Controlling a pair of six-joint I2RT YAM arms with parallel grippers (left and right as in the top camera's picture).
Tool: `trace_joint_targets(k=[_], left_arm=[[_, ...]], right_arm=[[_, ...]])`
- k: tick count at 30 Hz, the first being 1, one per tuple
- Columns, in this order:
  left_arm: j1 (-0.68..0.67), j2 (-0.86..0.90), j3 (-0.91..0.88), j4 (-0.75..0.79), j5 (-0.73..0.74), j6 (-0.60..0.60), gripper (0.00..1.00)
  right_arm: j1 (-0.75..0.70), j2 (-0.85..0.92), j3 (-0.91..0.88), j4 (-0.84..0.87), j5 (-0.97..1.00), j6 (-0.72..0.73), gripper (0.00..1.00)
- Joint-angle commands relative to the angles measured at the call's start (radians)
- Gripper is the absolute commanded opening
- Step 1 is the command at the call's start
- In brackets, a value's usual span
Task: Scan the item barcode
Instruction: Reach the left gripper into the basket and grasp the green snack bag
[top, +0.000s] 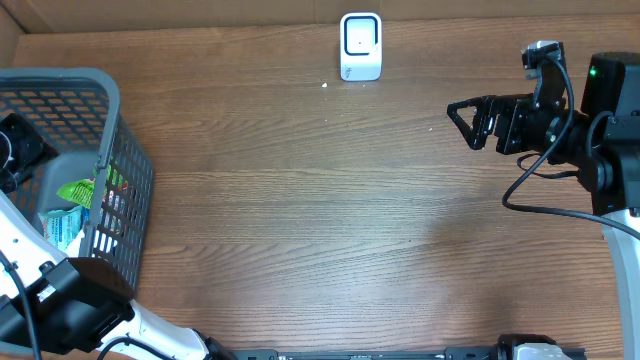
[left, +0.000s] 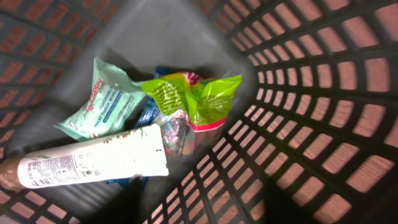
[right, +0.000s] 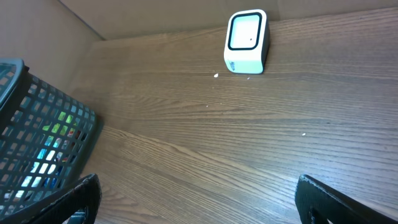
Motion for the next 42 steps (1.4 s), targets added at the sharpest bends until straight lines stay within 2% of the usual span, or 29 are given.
trace_joint_targets(k=[1, 10, 23, 25, 26, 29, 30, 32, 37, 42], left_arm=[[0.005, -0.001, -0.092, 0.017, -0.006, 0.005, 1.0], [-0.001, -0.001, -0.422, 0.177, 0.0, 0.01, 1.0], [-0.001, -0.001, -0.783, 0.585, -0.045, -0.045, 1.0], [-0.001, -0.001, -0.813, 0.62, -0.045, -0.056, 0.93], [-0.001, -0.001, -0.816, 0.623, -0.045, -0.056, 0.84], [-0.001, -0.001, -0.809, 0.63, -0.045, -0.058, 0.32], [-0.001, -0.001, -0.804, 0.629, -0.045, -0.064, 0.19], [-0.001, -0.001, -0.788, 0.618, -0.037, -0.064, 0.04], [-0.001, -0.001, -0.692, 0.531, -0.034, -0.064, 0.04], [-0.001, -0.002, -0.492, 0.37, -0.034, -0.063, 0.04]], right_arm=[[-0.002, -0.012, 0.027, 0.005, -0.002, -0.005, 1.0], [-0.002, -0.012, 0.027, 0.005, -0.002, -0.004, 1.0], [-0.002, -0.012, 0.027, 0.008, -0.003, -0.004, 1.0], [-0.002, -0.012, 0.027, 0.008, -0.003, -0.004, 1.0], [-0.002, -0.012, 0.027, 0.008, -0.003, -0.004, 1.0], [-0.002, -0.012, 0.027, 0.009, -0.003, -0.004, 1.0], [-0.002, -0.012, 0.027, 0.009, -0.003, -0.004, 1.0], [-0.002, -0.012, 0.027, 0.011, -0.003, -0.004, 1.0], [-0.002, -0.012, 0.027, 0.013, -0.003, -0.004, 1.0], [-0.002, -0.012, 0.027, 0.012, -0.003, -0.004, 1.0]])
